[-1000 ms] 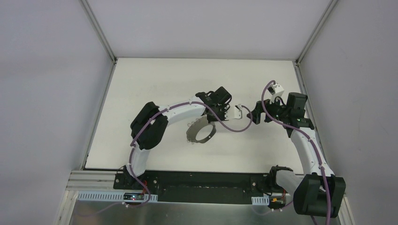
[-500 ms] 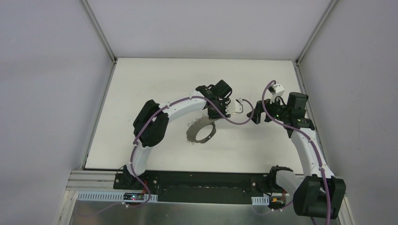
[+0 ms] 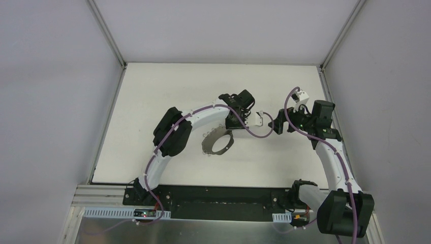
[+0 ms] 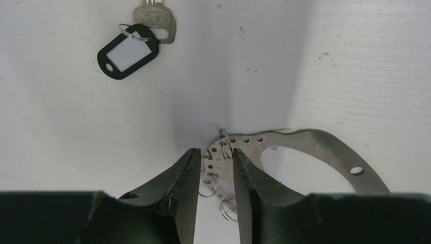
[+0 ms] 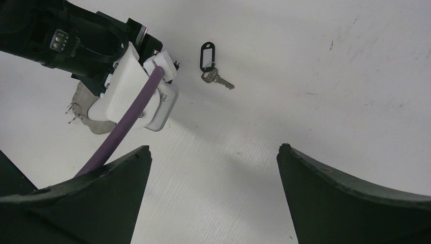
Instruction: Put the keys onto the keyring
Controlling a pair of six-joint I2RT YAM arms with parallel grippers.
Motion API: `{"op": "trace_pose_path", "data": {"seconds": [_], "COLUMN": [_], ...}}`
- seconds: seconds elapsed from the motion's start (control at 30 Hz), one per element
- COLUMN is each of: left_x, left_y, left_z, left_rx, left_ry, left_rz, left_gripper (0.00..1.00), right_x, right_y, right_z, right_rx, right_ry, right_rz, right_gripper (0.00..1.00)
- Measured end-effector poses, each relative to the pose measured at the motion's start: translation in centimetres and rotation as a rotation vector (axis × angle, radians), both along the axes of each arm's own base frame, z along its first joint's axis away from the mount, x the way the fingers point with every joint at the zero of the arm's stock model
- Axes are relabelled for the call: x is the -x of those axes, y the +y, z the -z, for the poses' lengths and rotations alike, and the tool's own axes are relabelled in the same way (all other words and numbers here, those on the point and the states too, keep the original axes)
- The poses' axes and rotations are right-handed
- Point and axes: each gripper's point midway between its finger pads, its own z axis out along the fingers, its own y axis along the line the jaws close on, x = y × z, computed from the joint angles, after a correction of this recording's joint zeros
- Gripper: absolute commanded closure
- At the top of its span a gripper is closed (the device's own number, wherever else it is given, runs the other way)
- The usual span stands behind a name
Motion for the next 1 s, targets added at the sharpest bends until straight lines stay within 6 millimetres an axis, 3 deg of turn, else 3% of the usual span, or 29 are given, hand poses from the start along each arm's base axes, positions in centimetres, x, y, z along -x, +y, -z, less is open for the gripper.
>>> {"op": "trace_pose_path", "data": {"seconds": [0.27, 0.53, 0.73, 0.87, 1.0], "left_x": [-0.3, -0.1, -0.3, 0.9, 2.2], "left_y": [0.4, 0.5, 0.6, 1.6, 2.7], "left_z": [0.8, 1.5, 1.3, 0.8, -1.2], "left_rx": [-0.034, -0.044, -0.032, -0.018, 0.046], "left_ry": [-0.011, -0.017, -0.045, -0.015, 0.028], "left_rz": [0.009, 0.013, 0.005, 0.000, -0.018], "left_gripper": [0.74, 1.00, 1.00, 1.00, 1.00], "right_x": [0.0, 0.0, 0.1, 0.0, -0.3], "right_y": [-0.2, -0.2, -0.1, 0.2, 0.8], "right_z": [0.1, 0.2, 0.2, -0.6, -2.4], "right_rx": [0.006, 0.007, 0.001, -0.024, -0.064], "right_ry": [0.004, 0.007, 0.010, 0.009, -0.011], "right_rz": [0.008, 0.009, 0.008, 0.004, -0.011], "right_gripper": [0.02, 0.02, 0.02, 0.02, 0.02]}}
